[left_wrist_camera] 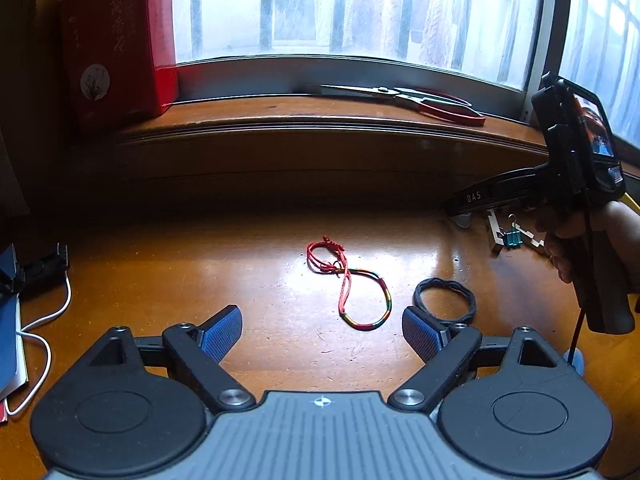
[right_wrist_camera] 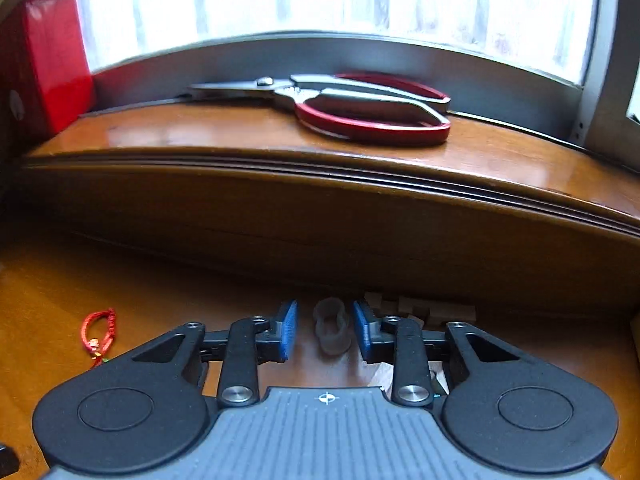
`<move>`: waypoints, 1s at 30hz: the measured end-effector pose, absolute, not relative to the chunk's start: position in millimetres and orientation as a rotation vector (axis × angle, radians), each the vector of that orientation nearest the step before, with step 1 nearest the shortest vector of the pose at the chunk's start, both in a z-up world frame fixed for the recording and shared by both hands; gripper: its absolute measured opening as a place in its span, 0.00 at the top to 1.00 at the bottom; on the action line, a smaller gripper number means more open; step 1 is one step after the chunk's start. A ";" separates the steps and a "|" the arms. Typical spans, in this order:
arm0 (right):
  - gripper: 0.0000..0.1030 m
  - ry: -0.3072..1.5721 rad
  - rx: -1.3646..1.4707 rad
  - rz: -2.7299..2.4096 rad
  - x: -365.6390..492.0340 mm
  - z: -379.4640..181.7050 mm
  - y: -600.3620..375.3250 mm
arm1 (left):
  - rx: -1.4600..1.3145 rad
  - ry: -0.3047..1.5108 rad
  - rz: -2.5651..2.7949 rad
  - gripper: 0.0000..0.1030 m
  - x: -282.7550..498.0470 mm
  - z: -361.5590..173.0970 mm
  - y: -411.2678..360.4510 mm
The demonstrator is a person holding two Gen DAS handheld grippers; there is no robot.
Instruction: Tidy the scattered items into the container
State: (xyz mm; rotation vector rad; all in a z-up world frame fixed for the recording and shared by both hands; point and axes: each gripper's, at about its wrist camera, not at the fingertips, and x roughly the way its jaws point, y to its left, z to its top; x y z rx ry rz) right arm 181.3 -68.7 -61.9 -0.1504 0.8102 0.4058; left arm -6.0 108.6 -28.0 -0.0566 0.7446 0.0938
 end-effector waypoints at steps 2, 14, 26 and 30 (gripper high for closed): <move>0.80 0.829 -0.149 0.403 183.2 -65.7 -67.9 | -0.065 0.744 0.091 0.14 -5.7 -30.4 109.6; 0.84 0.914 -0.037 0.612 155.2 -55.8 -82.8 | -0.017 0.738 -0.022 0.14 37.4 -44.6 83.5; 0.49 0.807 0.115 0.521 107.6 -37.0 -162.6 | 0.065 0.707 -0.175 0.14 87.1 -57.8 49.9; 0.49 0.790 0.080 0.422 108.3 -41.8 -168.0 | 0.109 0.712 -0.212 0.20 97.2 -66.7 40.7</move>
